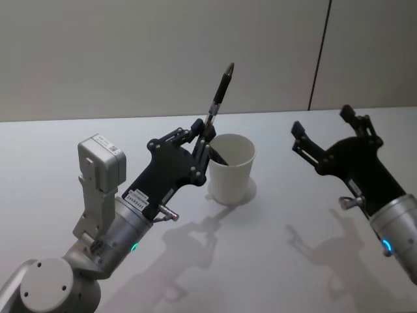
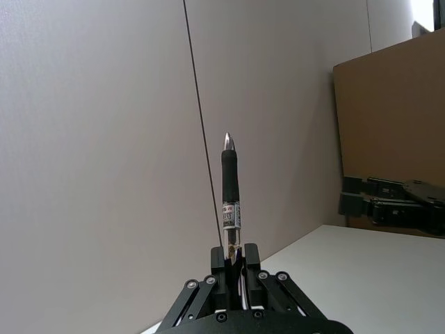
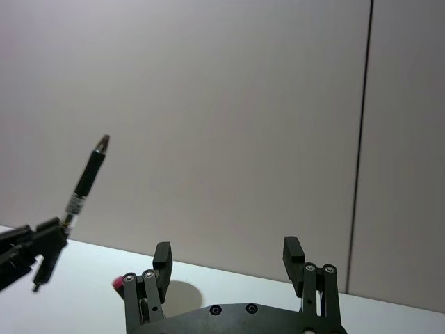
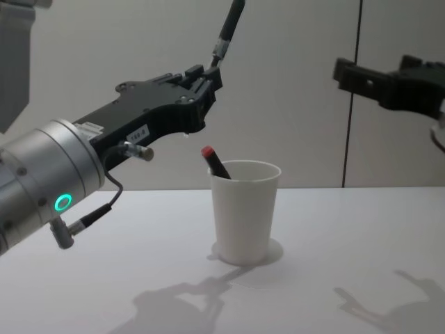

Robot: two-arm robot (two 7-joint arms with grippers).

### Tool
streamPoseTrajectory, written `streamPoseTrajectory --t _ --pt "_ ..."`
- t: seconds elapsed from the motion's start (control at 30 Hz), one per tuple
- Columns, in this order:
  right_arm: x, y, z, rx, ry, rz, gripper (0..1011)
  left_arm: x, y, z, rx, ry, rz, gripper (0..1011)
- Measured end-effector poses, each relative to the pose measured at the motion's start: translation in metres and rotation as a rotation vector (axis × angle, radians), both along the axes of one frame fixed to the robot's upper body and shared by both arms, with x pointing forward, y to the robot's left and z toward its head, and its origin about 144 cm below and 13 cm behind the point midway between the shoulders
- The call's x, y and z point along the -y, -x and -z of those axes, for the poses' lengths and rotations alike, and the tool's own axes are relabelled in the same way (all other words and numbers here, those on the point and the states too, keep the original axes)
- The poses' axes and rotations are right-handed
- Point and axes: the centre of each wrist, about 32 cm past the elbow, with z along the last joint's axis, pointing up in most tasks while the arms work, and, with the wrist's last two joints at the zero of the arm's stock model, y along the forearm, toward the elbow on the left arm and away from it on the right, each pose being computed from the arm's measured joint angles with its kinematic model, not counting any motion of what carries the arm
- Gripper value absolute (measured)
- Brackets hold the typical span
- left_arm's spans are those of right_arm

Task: Place the pen into the pen holder.

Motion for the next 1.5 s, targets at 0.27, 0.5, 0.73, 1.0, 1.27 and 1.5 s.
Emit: streamPoseTrajectory --t 0.27,0.5,0.73,1.0,1.27,1.5 --pt "-0.005 -0.012 -0.004 -0.015 -0.073 -0.105 1002 0.0 0.0 0.0 0.002 0.0 0.001 170" --pt "-0.009 -0.022 -0.008 -0.028 -0.114 -0.17 1002 0.0 0.0 0.0 0.002 0.001 0.002 170" --pt "-0.014 -0.034 -0.011 -0.046 -0.148 -0.243 1002 0.0 0.0 0.0 0.003 0.001 0.002 170" --pt "-0.019 -0.046 -0.014 -0.066 -0.171 -0.323 1001 0.0 0.0 0.0 0.003 0.001 0.002 170" --pt "-0.024 -0.058 -0.017 -0.08 -0.184 -0.392 1002 0.0 0.0 0.0 0.003 0.001 0.002 170" --pt "-0.03 -0.069 -0.02 -0.095 -0.204 -0.452 1002 0.0 0.0 0.0 0.003 0.001 0.002 170"
